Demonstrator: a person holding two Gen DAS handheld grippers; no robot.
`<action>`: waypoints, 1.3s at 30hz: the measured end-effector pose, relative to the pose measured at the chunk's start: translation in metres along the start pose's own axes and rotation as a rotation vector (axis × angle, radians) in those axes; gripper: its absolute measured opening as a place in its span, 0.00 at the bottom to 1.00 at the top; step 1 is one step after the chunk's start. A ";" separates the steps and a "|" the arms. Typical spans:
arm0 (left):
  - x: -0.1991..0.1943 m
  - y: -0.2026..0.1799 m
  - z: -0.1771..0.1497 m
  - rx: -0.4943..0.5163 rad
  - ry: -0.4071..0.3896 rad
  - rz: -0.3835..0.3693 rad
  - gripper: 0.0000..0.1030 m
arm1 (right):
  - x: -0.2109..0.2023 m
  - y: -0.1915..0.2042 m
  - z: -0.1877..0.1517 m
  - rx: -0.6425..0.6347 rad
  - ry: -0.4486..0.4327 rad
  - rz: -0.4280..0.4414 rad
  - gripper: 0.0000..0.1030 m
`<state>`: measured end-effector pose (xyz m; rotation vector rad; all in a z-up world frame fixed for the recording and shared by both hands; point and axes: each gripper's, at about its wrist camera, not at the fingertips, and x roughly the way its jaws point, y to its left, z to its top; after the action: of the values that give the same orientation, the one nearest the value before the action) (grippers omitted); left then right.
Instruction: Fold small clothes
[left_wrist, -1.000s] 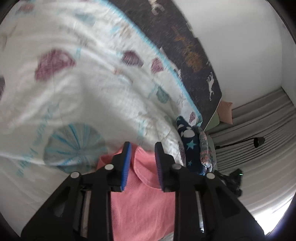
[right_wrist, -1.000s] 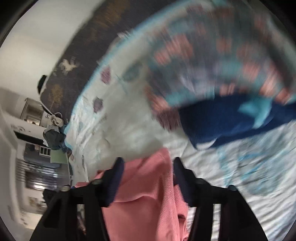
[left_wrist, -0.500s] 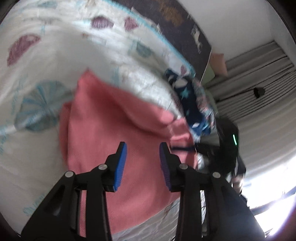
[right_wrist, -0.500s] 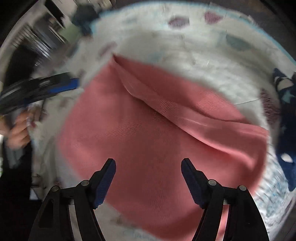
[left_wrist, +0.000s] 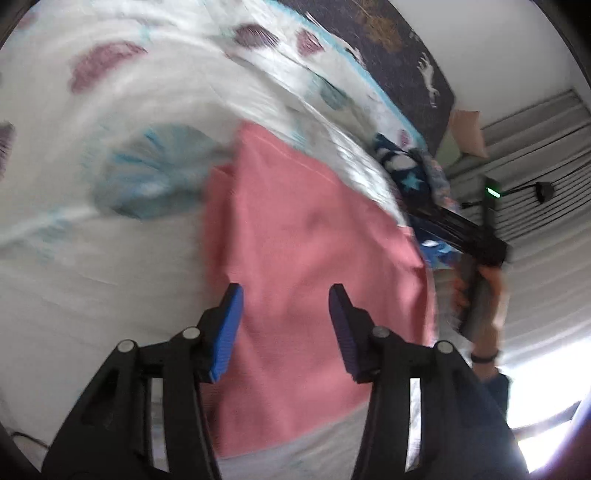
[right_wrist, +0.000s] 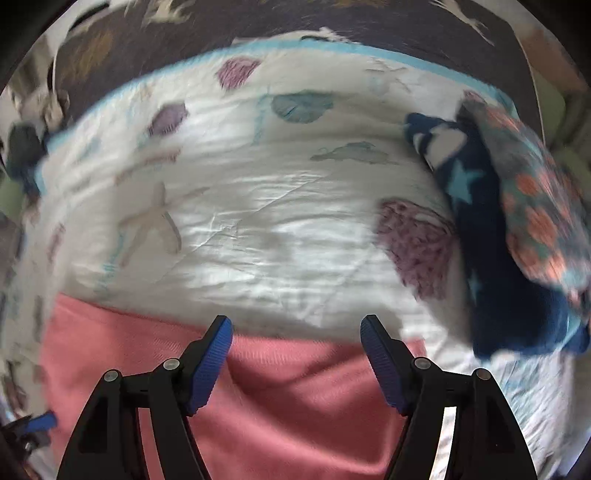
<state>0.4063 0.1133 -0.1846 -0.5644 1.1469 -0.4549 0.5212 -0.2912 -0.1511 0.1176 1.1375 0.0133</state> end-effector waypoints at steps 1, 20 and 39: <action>-0.005 0.006 -0.002 -0.005 -0.010 0.020 0.48 | -0.009 -0.004 -0.006 0.006 -0.006 0.029 0.71; 0.039 0.092 -0.057 -0.517 0.062 -0.579 0.62 | -0.131 0.024 -0.114 0.003 -0.185 0.471 0.80; 0.028 -0.014 -0.090 -0.128 -0.303 -0.099 0.14 | -0.020 0.222 -0.025 -0.255 0.212 0.140 0.80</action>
<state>0.3310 0.0689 -0.2228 -0.7767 0.8637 -0.3673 0.5014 -0.0696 -0.1210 -0.0326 1.3269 0.3002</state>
